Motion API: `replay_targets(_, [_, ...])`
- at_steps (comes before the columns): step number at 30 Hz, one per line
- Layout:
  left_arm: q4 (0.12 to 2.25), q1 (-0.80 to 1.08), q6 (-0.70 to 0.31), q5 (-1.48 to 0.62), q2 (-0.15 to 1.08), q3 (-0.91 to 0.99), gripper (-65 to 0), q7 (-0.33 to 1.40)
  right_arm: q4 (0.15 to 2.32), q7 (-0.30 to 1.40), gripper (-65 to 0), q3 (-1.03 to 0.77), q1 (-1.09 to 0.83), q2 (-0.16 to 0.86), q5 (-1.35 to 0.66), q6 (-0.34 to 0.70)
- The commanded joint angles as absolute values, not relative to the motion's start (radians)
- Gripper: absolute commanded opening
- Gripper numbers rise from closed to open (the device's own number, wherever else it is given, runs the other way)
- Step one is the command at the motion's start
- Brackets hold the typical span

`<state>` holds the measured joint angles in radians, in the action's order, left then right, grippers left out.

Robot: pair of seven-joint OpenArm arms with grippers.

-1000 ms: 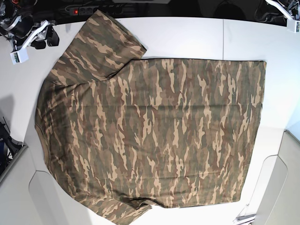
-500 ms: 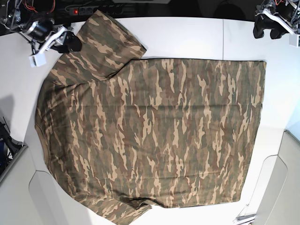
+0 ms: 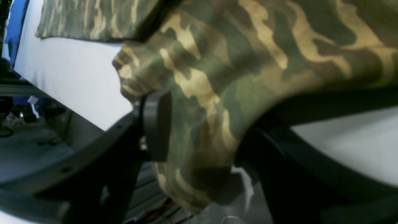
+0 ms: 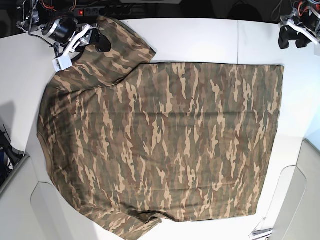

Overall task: Fold the T-shirt properly
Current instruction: 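Move both grippers to the shirt's shoulder corners and grasp them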

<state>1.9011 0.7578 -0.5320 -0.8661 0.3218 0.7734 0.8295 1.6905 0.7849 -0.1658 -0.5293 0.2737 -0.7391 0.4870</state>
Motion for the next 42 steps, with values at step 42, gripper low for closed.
replay_targets(42, [1.457,0.526,-0.648,-1.02,0.443,0.467,-19.5,0.841,1.689,0.807,-34.5,-0.165,-0.541,0.224,-0.673,0.469])
